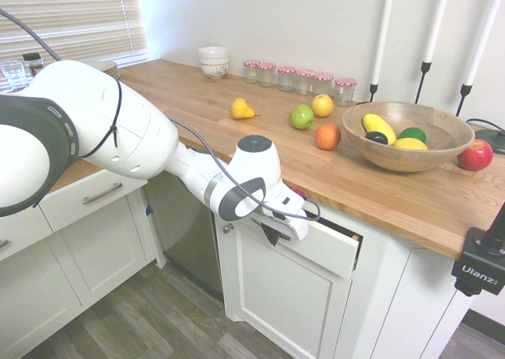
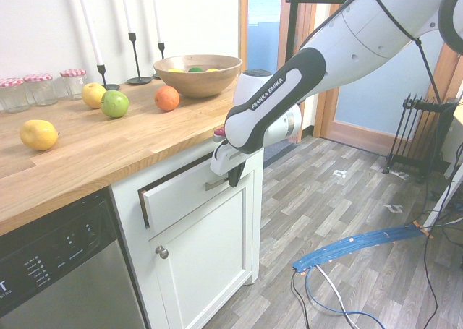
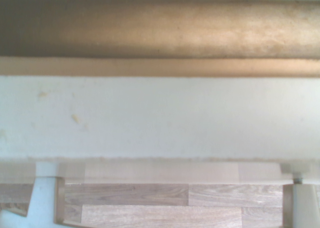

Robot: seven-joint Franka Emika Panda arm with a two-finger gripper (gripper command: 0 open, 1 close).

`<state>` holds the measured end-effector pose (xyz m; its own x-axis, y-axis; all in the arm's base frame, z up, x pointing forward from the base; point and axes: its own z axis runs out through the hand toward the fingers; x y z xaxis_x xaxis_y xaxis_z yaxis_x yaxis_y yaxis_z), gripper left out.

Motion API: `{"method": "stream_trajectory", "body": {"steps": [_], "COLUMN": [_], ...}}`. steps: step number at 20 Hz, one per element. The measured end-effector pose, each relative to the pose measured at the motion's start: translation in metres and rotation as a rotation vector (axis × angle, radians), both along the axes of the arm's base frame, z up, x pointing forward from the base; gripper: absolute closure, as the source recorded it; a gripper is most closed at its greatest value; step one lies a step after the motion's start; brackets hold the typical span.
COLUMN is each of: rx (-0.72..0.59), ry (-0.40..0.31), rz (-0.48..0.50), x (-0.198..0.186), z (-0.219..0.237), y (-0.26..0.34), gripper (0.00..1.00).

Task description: Close the drawer

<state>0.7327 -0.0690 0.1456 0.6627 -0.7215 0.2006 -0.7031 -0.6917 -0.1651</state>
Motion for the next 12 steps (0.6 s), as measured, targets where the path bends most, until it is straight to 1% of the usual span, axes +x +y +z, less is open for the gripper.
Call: {"method": "stream_trajectory", "body": {"steps": [12], "rx": [0.009], "ry": [-0.006], "rz": [-0.022], "x": [0.0022], "z": [-0.0049], "y": [-0.0008], "gripper": [1.00]}}
